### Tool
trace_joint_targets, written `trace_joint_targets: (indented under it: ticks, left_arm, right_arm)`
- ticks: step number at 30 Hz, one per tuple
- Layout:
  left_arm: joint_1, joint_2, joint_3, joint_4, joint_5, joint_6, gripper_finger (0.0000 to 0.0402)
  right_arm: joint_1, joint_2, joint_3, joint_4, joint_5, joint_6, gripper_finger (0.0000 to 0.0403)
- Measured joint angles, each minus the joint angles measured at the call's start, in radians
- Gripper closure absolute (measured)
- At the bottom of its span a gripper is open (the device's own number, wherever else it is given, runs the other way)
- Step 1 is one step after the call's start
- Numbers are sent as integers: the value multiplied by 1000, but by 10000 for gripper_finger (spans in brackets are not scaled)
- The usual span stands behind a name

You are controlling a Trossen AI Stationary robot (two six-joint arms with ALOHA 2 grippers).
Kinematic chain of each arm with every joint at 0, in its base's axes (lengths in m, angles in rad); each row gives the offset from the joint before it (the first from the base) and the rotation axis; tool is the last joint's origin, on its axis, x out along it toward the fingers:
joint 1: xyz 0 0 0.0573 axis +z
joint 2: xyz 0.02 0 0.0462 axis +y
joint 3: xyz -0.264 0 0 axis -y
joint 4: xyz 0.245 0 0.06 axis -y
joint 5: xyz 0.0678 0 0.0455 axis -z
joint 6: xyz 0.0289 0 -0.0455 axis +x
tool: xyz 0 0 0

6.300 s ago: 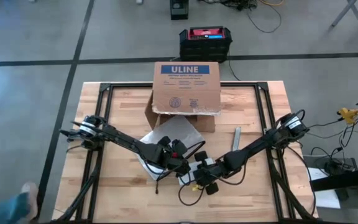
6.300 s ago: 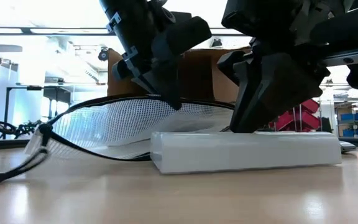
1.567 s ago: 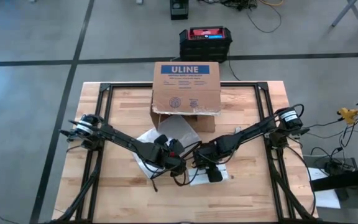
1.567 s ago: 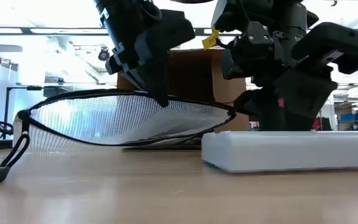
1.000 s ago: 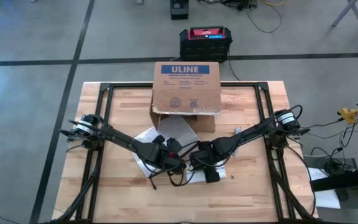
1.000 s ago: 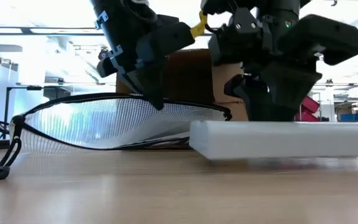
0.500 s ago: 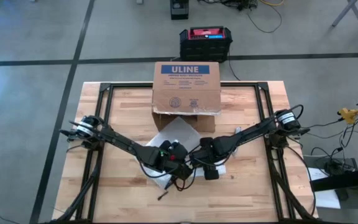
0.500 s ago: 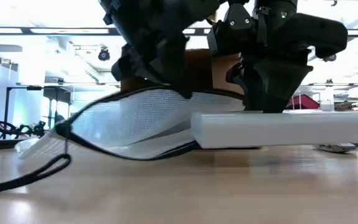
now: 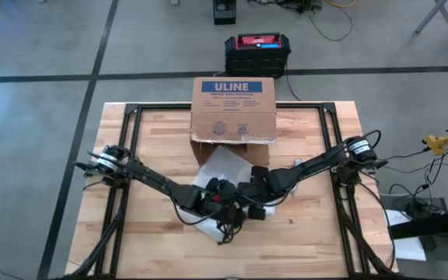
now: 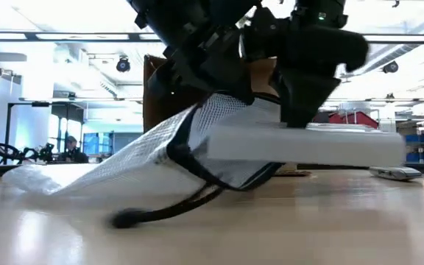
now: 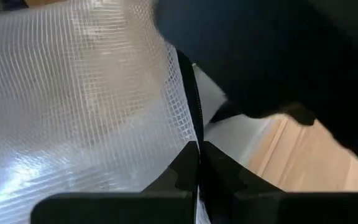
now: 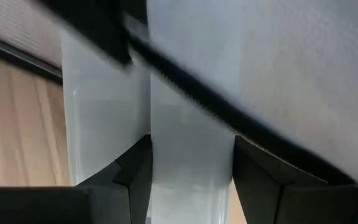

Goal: Unpack boxes
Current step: Put the white medicine pill kit into the white zip bag

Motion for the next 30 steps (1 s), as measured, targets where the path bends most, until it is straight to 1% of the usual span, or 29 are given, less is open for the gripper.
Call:
trace_joint_targets:
  ticks: [6,12,15,18,25,30]
  left_arm:
    - [0,4,-5,36,-9,11,401]
    - [-1,6,-10,32,-22,2,401]
    - [-4,6,-11,38,-1,47,401]
    - [-12,6,-11,36,30,85,401]
    - [-28,5,-14,-7,32,128,401]
    - [-38,5,-21,-13,41,189,401]
  right_arm:
    - [4,4,-9,134,7,78,225]
    - [9,6,-29,153,28,163,225]
    - [18,6,-30,160,33,102,224]
    - [29,6,-31,181,33,15,212]
    - [37,8,-42,239,54,-65,177]
    - [40,8,-97,379,55,-89,146]
